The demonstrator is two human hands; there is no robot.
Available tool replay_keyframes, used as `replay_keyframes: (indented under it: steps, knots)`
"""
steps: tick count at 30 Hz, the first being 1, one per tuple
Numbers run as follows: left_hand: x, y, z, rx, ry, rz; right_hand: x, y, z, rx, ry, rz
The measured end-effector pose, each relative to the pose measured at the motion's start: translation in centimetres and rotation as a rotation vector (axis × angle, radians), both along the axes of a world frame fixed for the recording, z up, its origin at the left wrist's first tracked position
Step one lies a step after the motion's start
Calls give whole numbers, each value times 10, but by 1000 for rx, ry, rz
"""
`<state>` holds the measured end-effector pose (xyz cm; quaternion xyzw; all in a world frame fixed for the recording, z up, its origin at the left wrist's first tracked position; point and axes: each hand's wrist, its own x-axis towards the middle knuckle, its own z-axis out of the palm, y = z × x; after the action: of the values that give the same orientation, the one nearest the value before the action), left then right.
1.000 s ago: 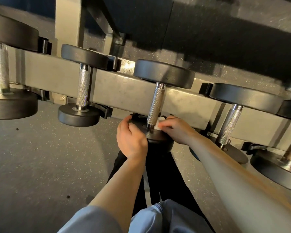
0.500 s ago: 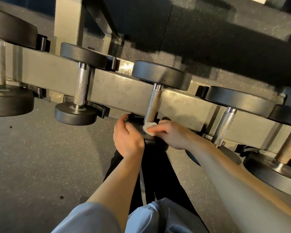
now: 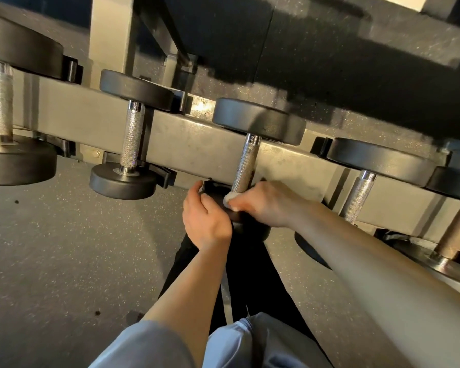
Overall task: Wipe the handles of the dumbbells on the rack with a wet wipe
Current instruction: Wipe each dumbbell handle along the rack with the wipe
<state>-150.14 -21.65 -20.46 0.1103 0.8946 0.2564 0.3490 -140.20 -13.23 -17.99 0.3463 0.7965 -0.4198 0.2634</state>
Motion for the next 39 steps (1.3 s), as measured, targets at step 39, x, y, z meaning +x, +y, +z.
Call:
replay_keyframes:
  steps: [39]
  knots:
    - [2,0,1,3,-7,32,-32,-1,-20,-55,416,-1959]
